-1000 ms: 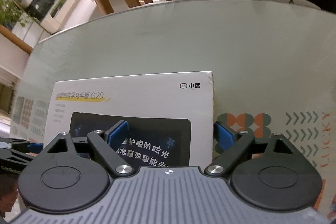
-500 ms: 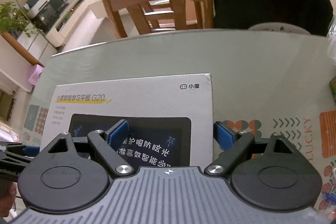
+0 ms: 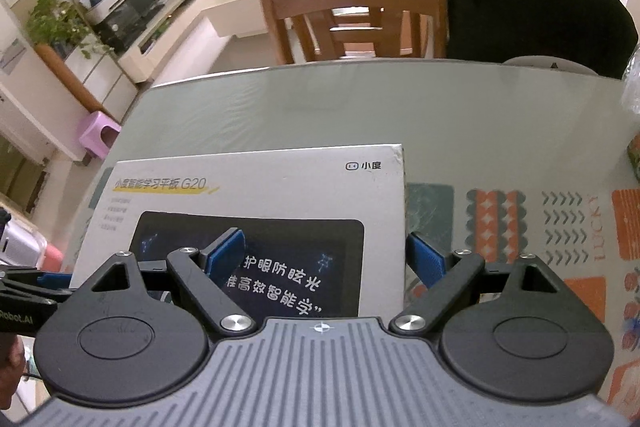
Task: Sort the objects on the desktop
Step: 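Lift the tablet box with both tools and carry it toward the white box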
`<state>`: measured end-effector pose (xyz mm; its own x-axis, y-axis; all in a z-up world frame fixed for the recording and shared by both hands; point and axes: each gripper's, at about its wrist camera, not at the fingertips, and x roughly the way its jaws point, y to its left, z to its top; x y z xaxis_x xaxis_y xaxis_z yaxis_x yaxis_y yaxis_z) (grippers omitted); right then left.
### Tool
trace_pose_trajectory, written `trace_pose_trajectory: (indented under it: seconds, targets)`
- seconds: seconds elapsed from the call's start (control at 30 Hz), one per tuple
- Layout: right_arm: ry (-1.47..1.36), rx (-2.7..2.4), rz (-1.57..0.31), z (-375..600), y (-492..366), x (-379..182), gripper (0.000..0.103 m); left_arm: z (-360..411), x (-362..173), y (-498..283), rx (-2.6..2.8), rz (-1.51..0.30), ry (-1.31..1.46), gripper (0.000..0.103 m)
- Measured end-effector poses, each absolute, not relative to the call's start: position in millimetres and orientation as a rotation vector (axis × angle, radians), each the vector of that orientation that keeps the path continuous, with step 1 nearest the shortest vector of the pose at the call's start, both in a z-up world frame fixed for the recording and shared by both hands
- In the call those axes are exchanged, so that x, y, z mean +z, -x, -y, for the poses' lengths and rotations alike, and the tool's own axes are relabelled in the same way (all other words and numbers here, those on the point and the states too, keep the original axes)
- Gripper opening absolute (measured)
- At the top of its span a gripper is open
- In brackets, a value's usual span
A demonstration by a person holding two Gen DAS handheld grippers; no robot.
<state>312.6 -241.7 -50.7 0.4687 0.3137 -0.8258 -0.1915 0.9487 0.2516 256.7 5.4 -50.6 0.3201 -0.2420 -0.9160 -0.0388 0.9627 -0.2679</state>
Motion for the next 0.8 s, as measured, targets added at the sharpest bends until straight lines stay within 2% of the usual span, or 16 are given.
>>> trace_pose_trajectory:
  seconds: [0.8]
  targets:
    - [-0.017, 0.245, -0.990, 130.3, -138.3, -36.0, 0.103, -108.2, -61.3, -120.1, -0.170, -1.297, 0.285, 0.097]
